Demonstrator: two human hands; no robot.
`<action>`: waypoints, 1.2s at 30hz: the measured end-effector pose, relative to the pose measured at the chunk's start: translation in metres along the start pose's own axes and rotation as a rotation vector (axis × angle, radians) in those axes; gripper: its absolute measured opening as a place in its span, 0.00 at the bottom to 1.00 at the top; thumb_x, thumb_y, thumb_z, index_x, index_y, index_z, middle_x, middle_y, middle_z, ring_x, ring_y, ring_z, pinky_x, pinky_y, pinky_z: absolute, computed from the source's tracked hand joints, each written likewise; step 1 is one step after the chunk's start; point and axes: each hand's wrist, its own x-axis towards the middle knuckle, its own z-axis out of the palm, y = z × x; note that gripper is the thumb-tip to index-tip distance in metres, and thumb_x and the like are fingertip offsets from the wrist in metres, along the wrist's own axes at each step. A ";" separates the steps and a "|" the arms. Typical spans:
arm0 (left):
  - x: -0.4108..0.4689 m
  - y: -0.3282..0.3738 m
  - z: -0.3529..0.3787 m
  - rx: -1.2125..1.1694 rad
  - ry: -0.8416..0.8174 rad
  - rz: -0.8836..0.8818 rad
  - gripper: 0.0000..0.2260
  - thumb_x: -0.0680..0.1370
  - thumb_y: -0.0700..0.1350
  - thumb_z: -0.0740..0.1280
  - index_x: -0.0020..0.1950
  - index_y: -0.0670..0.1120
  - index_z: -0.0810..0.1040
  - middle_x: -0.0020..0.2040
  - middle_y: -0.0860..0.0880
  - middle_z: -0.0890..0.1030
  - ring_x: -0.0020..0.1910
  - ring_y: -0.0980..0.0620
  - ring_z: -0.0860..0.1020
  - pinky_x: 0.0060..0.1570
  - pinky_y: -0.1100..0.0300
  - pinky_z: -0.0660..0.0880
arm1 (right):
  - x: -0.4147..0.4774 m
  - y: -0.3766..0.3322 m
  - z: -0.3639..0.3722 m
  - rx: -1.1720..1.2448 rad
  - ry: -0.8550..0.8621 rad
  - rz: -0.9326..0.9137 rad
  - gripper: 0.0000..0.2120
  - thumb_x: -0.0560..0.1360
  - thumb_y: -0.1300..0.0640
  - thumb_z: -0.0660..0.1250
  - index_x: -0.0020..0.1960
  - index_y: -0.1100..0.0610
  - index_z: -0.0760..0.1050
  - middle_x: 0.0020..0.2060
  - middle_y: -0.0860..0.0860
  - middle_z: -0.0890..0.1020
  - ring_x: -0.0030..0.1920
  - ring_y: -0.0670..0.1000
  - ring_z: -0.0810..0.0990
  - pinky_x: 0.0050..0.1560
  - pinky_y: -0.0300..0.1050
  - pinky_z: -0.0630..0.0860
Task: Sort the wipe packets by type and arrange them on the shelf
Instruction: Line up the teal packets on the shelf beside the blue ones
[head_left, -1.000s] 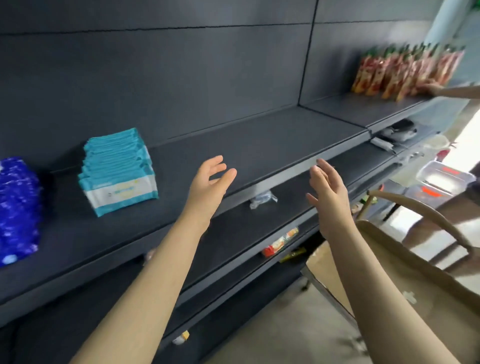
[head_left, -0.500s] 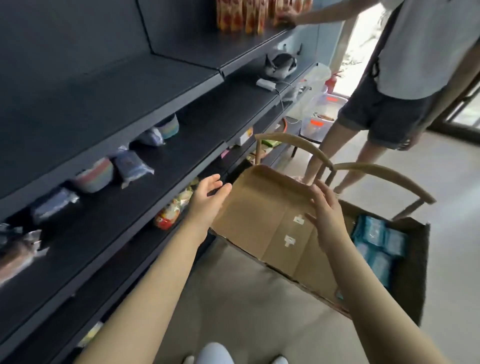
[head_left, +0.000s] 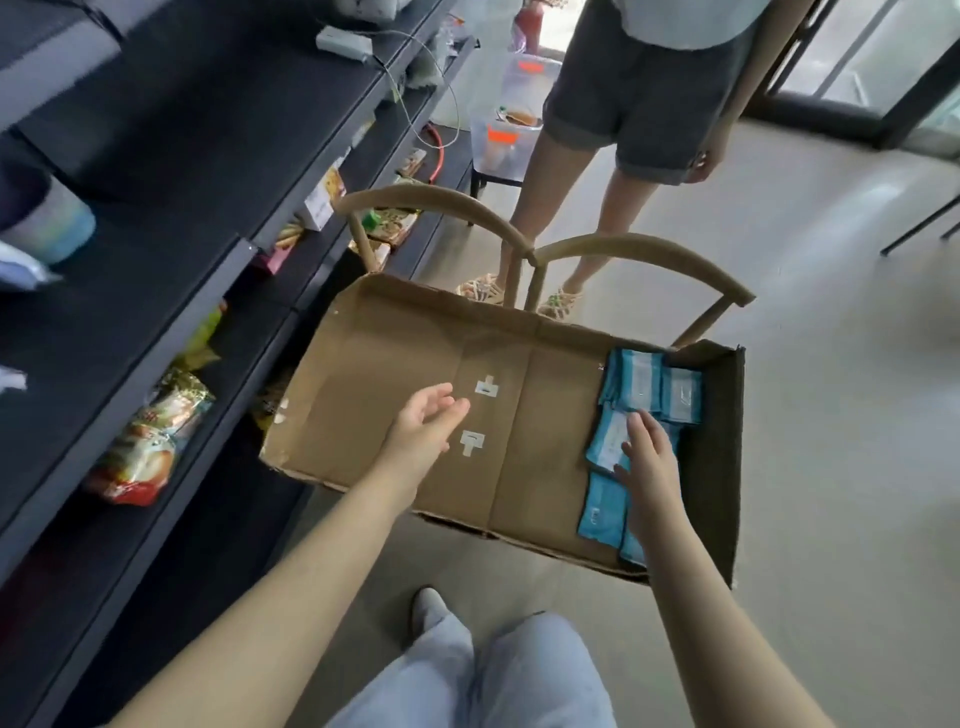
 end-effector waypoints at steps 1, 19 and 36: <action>0.010 -0.003 0.014 0.018 -0.020 -0.024 0.13 0.80 0.52 0.66 0.65 0.55 0.73 0.63 0.54 0.76 0.61 0.55 0.76 0.57 0.57 0.76 | 0.014 0.005 -0.010 0.000 0.032 0.036 0.25 0.82 0.45 0.60 0.76 0.51 0.63 0.70 0.48 0.71 0.69 0.51 0.70 0.70 0.54 0.69; 0.193 -0.109 0.267 0.179 -0.219 -0.519 0.20 0.80 0.53 0.65 0.71 0.48 0.72 0.66 0.50 0.74 0.61 0.55 0.72 0.61 0.58 0.71 | 0.255 0.127 -0.106 -0.141 0.072 0.463 0.27 0.80 0.43 0.62 0.75 0.54 0.66 0.69 0.53 0.74 0.67 0.56 0.74 0.68 0.57 0.71; 0.213 -0.148 0.310 0.184 -0.050 -0.487 0.07 0.79 0.40 0.68 0.57 0.45 0.75 0.49 0.51 0.77 0.43 0.59 0.74 0.35 0.73 0.68 | 0.283 0.148 -0.099 -0.231 0.270 0.455 0.16 0.76 0.56 0.72 0.61 0.57 0.72 0.51 0.52 0.76 0.51 0.53 0.76 0.54 0.49 0.75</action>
